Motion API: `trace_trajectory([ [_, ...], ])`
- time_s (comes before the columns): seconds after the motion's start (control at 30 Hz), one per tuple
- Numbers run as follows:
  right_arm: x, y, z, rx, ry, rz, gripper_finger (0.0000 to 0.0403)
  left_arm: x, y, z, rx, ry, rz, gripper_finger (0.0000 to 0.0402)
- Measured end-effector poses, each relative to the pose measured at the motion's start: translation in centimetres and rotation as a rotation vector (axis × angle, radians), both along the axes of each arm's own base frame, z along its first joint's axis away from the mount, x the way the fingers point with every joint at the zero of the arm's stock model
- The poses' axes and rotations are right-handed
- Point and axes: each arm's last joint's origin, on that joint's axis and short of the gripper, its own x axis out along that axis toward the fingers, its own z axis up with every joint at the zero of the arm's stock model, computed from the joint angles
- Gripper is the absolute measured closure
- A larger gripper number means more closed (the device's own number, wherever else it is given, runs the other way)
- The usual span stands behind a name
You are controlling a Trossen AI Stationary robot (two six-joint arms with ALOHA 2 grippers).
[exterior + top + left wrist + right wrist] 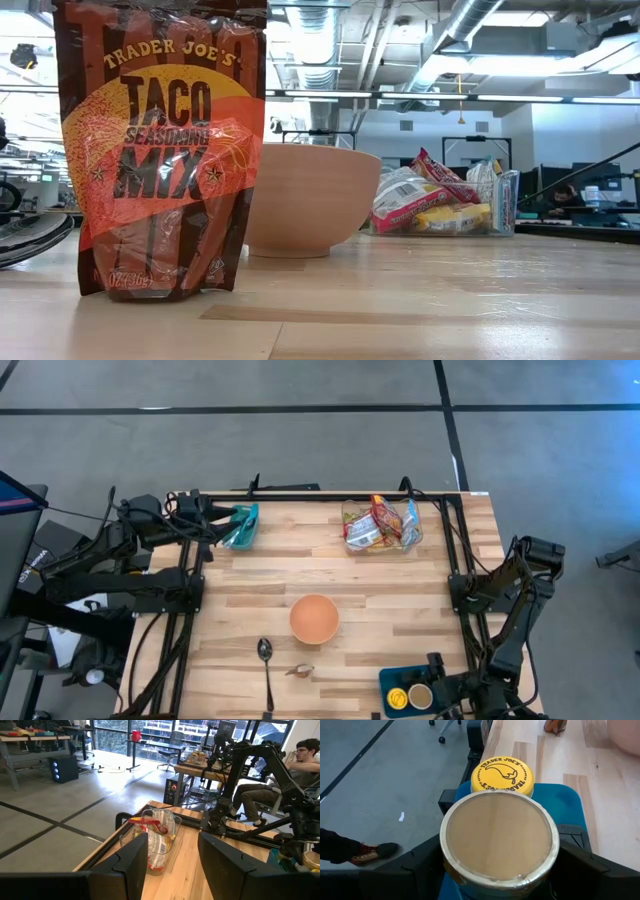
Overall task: Pick & Place Food Item
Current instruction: Put the golden seasoning bottle into the dark blue bin, then put the orange seasoning pack into the dark blue bin
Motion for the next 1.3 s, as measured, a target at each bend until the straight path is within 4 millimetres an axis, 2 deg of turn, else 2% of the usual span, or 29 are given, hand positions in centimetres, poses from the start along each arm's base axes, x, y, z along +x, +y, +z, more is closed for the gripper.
trace_trajectory([
  [0.33,0.0,-0.1,-0.1,-0.019,-0.001,0.002,0.0109,0.0,0.0,0.0,0.0,0.0,0.0,0.0234],
  [0.67,0.5,-0.3,0.0,-0.014,-0.005,-0.02,0.0035,0.0,0.0,0.0,0.0,0.0,0.0,0.0234],
  [0.83,0.6,-0.3,0.0,-0.015,-0.014,-0.027,0.0013,0.0,0.0,0.0,0.0,0.0,0.0,0.0234],
  [1.3,0.9,0.6,1.7,-0.006,-0.073,-0.028,0.0005,0.0,0.0,0.0,0.0,0.0,0.0,0.0234],
])
